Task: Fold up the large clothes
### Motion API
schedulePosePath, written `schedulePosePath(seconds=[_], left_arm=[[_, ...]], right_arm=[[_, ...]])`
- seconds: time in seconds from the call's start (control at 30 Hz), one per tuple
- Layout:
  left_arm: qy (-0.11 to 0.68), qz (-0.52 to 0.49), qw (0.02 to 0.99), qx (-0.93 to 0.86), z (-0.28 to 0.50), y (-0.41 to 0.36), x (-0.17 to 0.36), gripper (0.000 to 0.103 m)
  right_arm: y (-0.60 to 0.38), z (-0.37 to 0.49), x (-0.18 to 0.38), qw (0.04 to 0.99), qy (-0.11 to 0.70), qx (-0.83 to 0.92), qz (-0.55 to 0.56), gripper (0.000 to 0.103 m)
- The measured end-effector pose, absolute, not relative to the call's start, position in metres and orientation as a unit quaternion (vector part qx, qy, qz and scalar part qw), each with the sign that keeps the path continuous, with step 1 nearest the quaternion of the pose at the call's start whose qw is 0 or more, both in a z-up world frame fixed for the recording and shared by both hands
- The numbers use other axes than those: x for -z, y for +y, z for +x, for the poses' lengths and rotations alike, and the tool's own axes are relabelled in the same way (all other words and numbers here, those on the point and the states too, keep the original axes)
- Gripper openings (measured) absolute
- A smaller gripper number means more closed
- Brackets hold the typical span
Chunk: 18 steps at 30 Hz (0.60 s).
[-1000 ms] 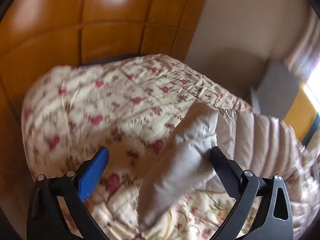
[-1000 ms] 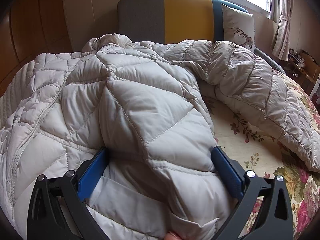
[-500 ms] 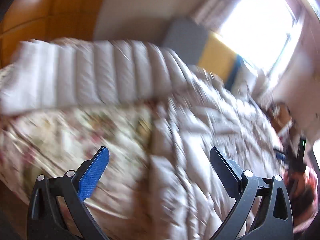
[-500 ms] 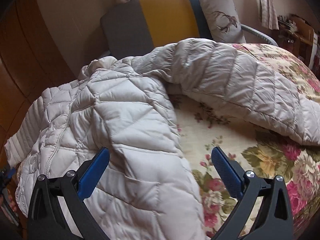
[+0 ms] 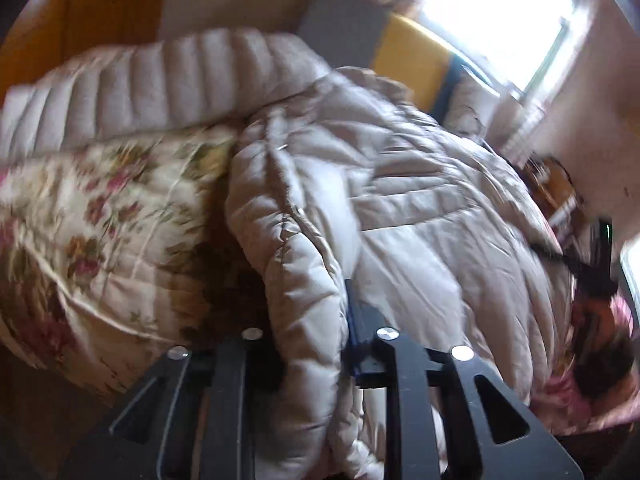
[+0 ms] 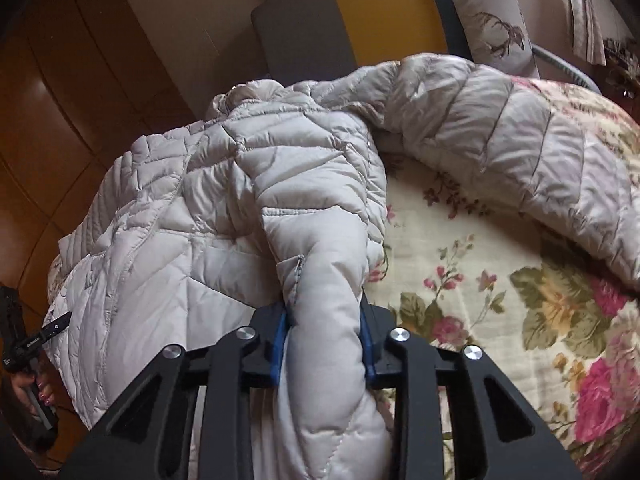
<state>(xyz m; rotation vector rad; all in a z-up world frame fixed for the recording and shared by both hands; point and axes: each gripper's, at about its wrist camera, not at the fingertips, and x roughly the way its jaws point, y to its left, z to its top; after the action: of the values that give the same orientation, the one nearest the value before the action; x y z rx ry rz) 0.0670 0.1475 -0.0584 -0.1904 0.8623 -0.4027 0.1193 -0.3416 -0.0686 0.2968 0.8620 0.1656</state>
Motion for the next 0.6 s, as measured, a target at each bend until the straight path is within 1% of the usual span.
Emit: schedulePosePath(seconds=[0.13, 0.2, 0.27, 0.3, 0.37, 0.4, 0.43, 0.47, 0.5, 0.53, 0.6], left_arm=[[0.408, -0.087, 0.883, 0.215, 0.049, 0.145, 0.042, 0.018], [0.417, -0.087, 0.88, 0.21, 0.043, 0.149, 0.046, 0.018], [0.432, -0.083, 0.876, 0.196, 0.038, 0.152, 0.058, 0.018], [0.44, -0.083, 0.872, 0.196, 0.035, 0.154, 0.066, 0.018], [0.449, -0.09, 0.867, 0.196, 0.036, 0.157, 0.075, 0.022], [0.45, -0.095, 0.867, 0.192, 0.037, 0.16, 0.076, 0.036], [0.449, -0.102, 0.867, 0.193, 0.04, 0.162, 0.074, 0.053], [0.444, -0.105, 0.868, 0.195, 0.041, 0.162, 0.072, 0.062], [0.431, -0.109, 0.874, 0.196, 0.042, 0.166, 0.064, 0.073], [0.413, -0.11, 0.883, 0.191, 0.044, 0.17, 0.056, 0.078], [0.388, -0.108, 0.898, 0.176, 0.046, 0.171, 0.042, 0.079]], right_arm=[[-0.349, 0.104, 0.049, 0.896, 0.416, -0.084, 0.128, 0.022], [-0.343, 0.093, 0.052, 0.894, 0.426, -0.089, 0.109, 0.022], [-0.336, 0.085, 0.066, 0.887, 0.441, -0.089, 0.1, 0.022], [-0.335, 0.082, 0.077, 0.885, 0.446, -0.087, 0.101, 0.024], [-0.336, 0.079, 0.093, 0.883, 0.45, -0.075, 0.108, 0.04], [-0.338, 0.081, 0.095, 0.883, 0.45, -0.068, 0.114, 0.053], [-0.341, 0.084, 0.091, 0.885, 0.445, -0.069, 0.119, 0.055], [-0.342, 0.086, 0.086, 0.888, 0.439, -0.068, 0.118, 0.056], [-0.344, 0.089, 0.077, 0.896, 0.426, -0.058, 0.111, 0.063], [-0.346, 0.091, 0.067, 0.906, 0.408, -0.043, 0.104, 0.07], [-0.349, 0.102, 0.048, 0.922, 0.372, -0.024, 0.102, 0.075]])
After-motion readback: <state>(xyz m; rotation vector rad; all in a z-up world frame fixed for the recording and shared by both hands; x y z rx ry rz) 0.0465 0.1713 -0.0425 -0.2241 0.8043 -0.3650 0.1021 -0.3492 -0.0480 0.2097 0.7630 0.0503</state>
